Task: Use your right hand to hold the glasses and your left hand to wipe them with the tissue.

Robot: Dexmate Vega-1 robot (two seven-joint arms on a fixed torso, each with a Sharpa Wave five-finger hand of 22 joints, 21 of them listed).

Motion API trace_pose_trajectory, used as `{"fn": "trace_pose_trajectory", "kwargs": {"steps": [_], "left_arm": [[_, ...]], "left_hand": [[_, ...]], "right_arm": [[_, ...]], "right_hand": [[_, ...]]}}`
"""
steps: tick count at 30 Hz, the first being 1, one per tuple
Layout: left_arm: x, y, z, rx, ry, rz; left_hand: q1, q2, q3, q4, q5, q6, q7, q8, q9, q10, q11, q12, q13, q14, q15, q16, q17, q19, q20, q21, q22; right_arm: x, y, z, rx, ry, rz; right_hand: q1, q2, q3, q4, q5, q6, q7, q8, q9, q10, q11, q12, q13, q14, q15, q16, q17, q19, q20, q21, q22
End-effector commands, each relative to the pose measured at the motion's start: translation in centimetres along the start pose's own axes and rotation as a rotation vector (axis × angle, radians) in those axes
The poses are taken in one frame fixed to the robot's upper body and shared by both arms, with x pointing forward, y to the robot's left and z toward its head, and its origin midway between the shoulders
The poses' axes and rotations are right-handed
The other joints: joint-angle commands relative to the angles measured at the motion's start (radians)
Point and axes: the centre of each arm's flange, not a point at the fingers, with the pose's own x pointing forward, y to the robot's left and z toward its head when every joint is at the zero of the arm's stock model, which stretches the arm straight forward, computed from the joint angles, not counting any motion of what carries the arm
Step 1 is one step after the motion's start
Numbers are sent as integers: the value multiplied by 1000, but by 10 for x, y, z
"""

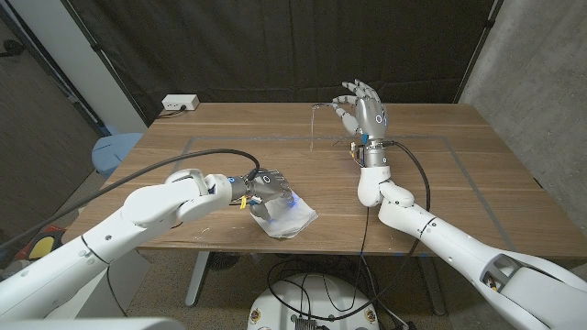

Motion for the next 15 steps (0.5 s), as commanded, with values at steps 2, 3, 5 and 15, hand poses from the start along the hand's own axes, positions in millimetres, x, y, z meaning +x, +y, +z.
{"fn": "trace_pose_trajectory", "kwargs": {"steps": [2,3,5,15], "left_arm": [[2,-21,4,53,22,60],[2,-22,4,53,25,55],[3,-24,5,61,32,52],[4,-30,7,60,34,80]], "left_hand": [[20,5,-7,-1,5,56,2,25,5,48,-5,22,6,39,-53,15,8,23,-3,14,2],[23,7,-10,0,4,83,1,35,5,75,-11,34,8,54,-62,18,9,26,-5,17,2],[24,8,-11,1,3,96,0,40,4,91,-10,40,9,60,-66,19,10,30,-5,19,2],[62,45,-10,0,-15,319,3,109,-14,271,-27,102,3,212,-148,51,14,108,-48,61,2]], "right_arm": [[1,2,-1,-16,-6,1],[1,2,-1,-16,-5,1],[2,3,-1,-18,-7,6],[4,7,0,-25,-11,11]], "right_hand": [[-2,9,-8,2,4,59,-43,5,28,15,2,2,2,7,-189,3,3,-10,-126,6,2],[-2,9,-8,2,4,59,-43,5,28,15,2,2,2,7,-189,3,3,-10,-126,6,2],[-2,9,-10,2,4,59,-43,5,28,17,1,3,2,8,-189,3,3,-10,-126,7,2],[-1,9,-14,3,4,60,-43,4,29,20,1,3,2,9,-189,3,3,-10,-126,9,2]]}}
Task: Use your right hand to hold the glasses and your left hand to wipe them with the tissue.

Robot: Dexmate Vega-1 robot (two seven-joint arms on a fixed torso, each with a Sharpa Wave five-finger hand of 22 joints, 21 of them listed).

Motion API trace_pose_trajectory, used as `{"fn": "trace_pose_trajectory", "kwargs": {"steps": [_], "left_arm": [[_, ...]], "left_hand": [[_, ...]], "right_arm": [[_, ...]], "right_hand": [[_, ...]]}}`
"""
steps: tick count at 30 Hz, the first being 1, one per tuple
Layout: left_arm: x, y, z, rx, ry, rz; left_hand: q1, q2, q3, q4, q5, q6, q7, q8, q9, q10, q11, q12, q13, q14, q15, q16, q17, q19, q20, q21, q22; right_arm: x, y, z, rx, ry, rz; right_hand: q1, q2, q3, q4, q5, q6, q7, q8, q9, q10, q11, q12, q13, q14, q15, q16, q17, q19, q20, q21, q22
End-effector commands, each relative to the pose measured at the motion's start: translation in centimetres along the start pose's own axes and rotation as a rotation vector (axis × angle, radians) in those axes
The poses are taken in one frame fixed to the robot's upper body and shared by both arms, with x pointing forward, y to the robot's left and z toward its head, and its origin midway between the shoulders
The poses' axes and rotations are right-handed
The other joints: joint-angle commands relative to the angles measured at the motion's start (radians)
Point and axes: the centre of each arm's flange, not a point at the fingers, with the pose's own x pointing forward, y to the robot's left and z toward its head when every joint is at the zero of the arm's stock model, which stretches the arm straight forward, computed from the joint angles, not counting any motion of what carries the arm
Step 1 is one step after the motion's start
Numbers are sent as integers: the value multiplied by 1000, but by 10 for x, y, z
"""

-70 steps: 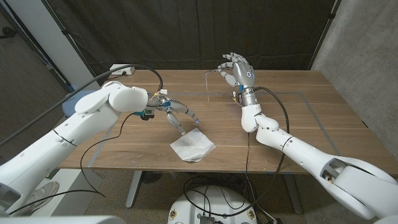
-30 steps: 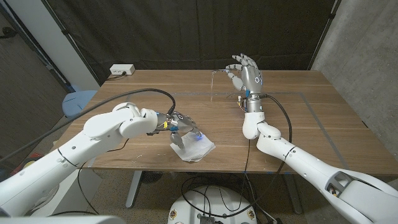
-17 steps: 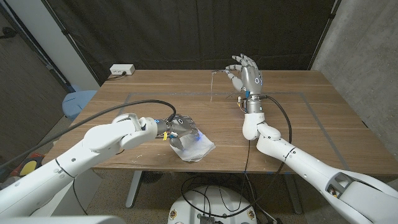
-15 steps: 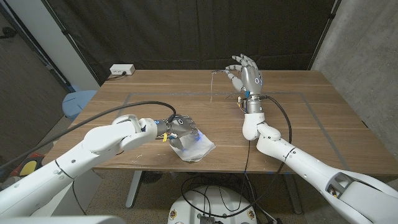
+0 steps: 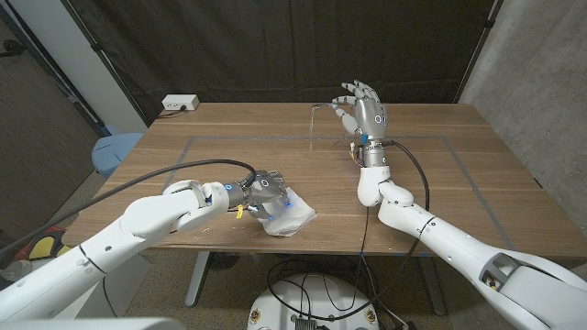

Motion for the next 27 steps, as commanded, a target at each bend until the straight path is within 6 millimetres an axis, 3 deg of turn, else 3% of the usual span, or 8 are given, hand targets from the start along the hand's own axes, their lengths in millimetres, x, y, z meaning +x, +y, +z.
{"fn": "trace_pose_trajectory", "kwargs": {"steps": [1,5,11,16,27], "left_arm": [[2,-12,4,12,9,35],[3,-14,5,10,16,65],[4,-18,5,6,36,124],[3,-19,3,3,72,188],[-10,-5,-29,-193,271,550]], "left_hand": [[29,22,2,-5,-18,151,2,43,-11,123,-7,38,-8,106,-163,18,5,62,-36,36,3],[83,70,27,-10,-52,369,15,83,-29,310,-13,86,-20,266,-182,19,17,118,-64,87,10],[195,127,75,-36,-78,557,71,125,-31,520,-4,163,1,487,-198,52,71,182,-82,163,26],[227,131,80,-38,-81,566,96,115,-29,596,-1,205,19,552,-202,65,98,194,-90,187,30],[257,123,71,-40,-78,579,98,109,-24,608,0,225,42,582,-203,77,135,202,-91,210,36]], "right_arm": [[3,5,1,-10,-6,11],[3,5,1,-12,-6,15],[3,6,1,-16,-8,18],[3,6,0,-16,-8,19],[2,8,-3,-13,-4,22]], "right_hand": [[-1,10,-6,-5,7,53,-44,6,29,9,1,3,2,10,-190,3,3,2,-125,9,1],[0,11,-9,-5,7,53,-44,5,28,10,1,2,2,10,-190,3,3,1,-125,10,1],[2,12,-14,-4,8,53,-43,4,30,12,1,1,2,11,-189,3,3,0,-127,12,1],[1,12,-17,-3,8,55,-43,5,31,12,1,0,2,12,-189,3,3,0,-128,12,0],[3,11,-23,-2,9,52,-44,1,30,13,1,-1,2,12,-189,2,3,-1,-128,14,0]]}}
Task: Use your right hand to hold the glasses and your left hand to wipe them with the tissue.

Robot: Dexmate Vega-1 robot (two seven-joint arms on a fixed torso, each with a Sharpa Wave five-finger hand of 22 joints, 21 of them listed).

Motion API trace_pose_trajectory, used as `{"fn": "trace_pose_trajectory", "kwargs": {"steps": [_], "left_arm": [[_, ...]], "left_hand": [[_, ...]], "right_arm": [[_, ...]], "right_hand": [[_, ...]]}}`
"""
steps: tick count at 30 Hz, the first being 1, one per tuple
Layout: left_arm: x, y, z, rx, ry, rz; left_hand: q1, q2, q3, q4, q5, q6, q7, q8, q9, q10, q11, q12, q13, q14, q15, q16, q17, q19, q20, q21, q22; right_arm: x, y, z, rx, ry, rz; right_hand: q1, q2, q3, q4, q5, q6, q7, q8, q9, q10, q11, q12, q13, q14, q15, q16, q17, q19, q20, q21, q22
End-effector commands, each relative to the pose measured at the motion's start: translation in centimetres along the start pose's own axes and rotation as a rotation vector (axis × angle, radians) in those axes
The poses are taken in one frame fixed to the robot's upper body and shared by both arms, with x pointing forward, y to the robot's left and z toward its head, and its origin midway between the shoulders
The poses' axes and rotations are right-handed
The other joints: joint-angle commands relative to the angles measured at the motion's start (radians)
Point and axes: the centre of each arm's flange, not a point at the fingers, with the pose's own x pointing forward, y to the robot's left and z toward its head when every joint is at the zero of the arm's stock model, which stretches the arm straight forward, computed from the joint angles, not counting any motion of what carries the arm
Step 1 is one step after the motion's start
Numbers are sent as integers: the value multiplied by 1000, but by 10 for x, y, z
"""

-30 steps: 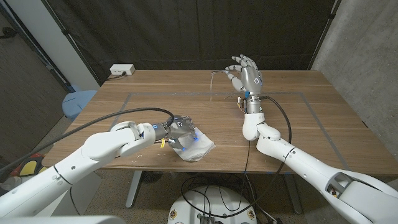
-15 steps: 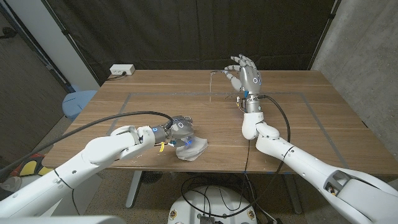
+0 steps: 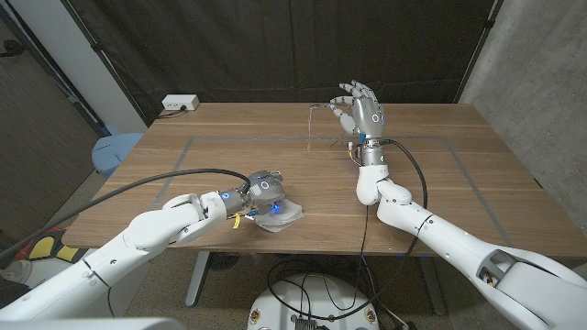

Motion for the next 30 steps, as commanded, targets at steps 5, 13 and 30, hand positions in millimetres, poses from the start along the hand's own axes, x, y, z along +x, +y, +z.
{"fn": "trace_pose_trajectory", "kwargs": {"steps": [5,13,30], "left_arm": [[-10,19,-40,-210,261,421],[-13,29,-55,-317,301,497],[-15,41,-89,-582,313,567]], "left_hand": [[24,4,-4,0,11,-2,-4,-2,13,-1,-1,9,18,9,-154,7,22,5,-4,14,6],[30,9,-7,6,17,-9,2,2,27,-12,-1,13,32,2,-154,0,36,0,1,22,10],[34,20,-11,18,23,-4,30,12,43,-14,0,28,58,4,-153,-13,55,-3,4,39,14]], "right_arm": [[0,3,-4,0,3,3],[3,5,-5,-31,-13,-1],[-12,17,-16,-130,-47,-74]], "right_hand": [[7,9,-9,-1,9,42,-43,-3,30,7,-4,-2,2,4,-189,2,3,-3,-130,7,0],[10,10,-13,-1,10,38,-44,-5,31,7,-4,-3,2,4,-190,2,3,-5,-133,7,-1],[24,21,-22,0,16,27,-45,-11,34,5,-4,-6,2,6,-190,3,4,-4,-144,13,-1]]}}
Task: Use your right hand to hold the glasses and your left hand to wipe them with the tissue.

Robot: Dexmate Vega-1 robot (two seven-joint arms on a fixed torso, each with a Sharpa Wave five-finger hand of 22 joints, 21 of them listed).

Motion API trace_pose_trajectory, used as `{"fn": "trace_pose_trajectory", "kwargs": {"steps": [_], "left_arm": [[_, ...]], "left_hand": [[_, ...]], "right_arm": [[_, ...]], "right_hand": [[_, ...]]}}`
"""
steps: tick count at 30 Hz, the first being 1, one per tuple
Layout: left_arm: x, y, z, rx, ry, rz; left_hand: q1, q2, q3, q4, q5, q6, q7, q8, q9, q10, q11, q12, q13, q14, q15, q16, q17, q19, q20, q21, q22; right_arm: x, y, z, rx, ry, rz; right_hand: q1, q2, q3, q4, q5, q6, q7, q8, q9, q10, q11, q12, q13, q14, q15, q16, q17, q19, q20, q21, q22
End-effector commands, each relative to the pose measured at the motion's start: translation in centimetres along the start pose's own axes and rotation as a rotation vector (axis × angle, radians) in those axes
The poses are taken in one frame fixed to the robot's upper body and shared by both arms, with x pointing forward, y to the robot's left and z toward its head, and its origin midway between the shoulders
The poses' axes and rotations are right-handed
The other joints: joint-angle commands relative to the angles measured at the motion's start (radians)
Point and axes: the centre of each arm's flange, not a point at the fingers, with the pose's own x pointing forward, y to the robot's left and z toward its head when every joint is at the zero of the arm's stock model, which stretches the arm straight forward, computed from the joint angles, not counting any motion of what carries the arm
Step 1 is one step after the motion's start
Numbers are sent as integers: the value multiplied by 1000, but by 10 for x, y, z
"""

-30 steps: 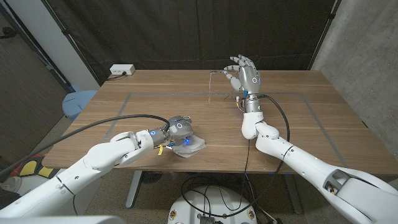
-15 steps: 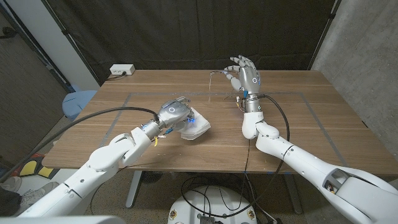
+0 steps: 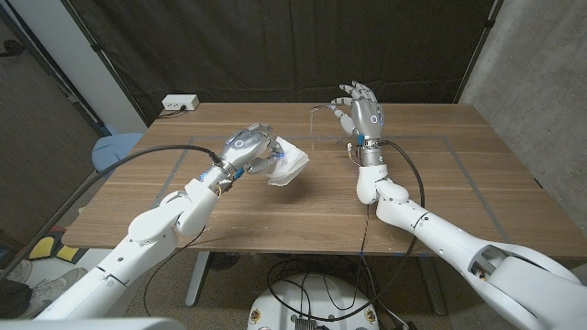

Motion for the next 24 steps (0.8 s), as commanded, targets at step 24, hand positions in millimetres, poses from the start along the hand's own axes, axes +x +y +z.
{"fn": "trace_pose_trajectory", "kwargs": {"steps": [24], "left_arm": [[44,38,-69,-498,200,131]], "left_hand": [[20,13,-6,9,8,35,39,21,12,27,-4,41,43,19,-150,-16,37,-13,15,30,7]], "right_arm": [[-28,-20,26,-123,-241,-84]], "right_hand": [[39,21,-27,5,13,25,-36,-7,36,9,-4,-5,1,5,-191,2,4,-9,-150,18,-2]]}}
